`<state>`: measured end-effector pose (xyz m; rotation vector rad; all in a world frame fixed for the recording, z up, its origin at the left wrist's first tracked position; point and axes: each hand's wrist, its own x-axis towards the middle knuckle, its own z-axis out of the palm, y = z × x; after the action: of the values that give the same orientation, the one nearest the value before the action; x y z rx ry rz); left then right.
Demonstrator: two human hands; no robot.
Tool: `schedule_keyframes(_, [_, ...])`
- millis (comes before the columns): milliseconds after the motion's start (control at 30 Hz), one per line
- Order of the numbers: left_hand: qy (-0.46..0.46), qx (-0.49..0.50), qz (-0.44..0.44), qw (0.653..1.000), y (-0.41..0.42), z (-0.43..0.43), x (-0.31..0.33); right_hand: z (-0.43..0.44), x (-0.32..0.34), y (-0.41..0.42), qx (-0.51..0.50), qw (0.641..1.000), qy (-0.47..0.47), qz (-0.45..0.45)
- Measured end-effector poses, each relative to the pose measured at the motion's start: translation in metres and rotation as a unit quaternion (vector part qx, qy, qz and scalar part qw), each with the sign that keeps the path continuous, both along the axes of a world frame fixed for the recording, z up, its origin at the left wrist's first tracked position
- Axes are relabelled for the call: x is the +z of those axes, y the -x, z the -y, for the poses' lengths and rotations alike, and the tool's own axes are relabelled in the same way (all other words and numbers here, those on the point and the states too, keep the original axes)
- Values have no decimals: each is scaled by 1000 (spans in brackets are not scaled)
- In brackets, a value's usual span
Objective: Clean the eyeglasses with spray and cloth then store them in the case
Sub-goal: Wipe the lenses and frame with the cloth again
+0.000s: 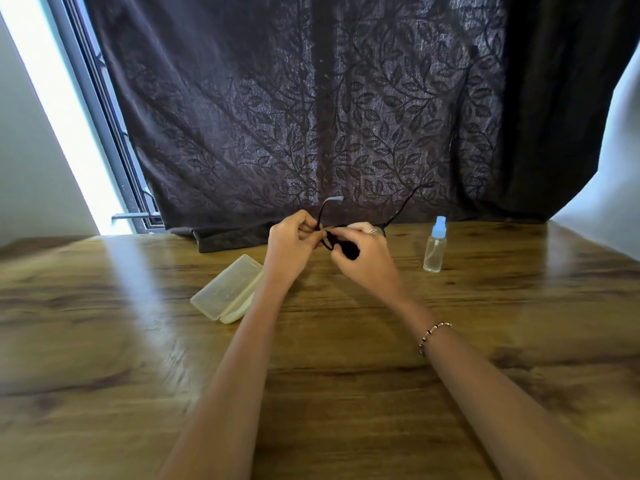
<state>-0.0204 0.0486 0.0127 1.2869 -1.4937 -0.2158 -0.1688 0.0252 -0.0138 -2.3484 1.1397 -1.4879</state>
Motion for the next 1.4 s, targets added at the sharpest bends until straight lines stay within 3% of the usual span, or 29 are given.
schedule_keyframes(233, [-1,-38,-74,997,-2,-4,7,2,-3,7,2,979,106,-176])
schedule_keyframes(467, [5,-41,-92,995,-1,-3,9,-6,-1,6,-5,986,158,-59])
schedule_keyframes(633, [22,-30,-58,998,1,-4,11,-6,-4,1,-6,982,148,-118])
schedule_keyframes(733, [30,-28,-61,997,1,-5,11,-6,-4,4,-3,985,155,-73])
schedule_keyframes(800, [33,-29,-63,997,0,-5,12,-6,-4,6,-39,982,180,-53])
schedule_keyframes(900, [38,-32,-53,997,1,-5,11,-5,-7,3,-102,969,201,-99])
schedule_keyframes(1067, [59,-23,-38,997,-1,-5,10,-6,-8,0,-21,982,173,-74])
schedule_keyframes(1233, [70,-22,-35,997,-1,-3,10,-7,-5,4,-118,968,209,-68])
schedule_keyframes(1400, [85,-17,-34,996,-1,-2,7,-8,-6,-2,-29,982,164,-86])
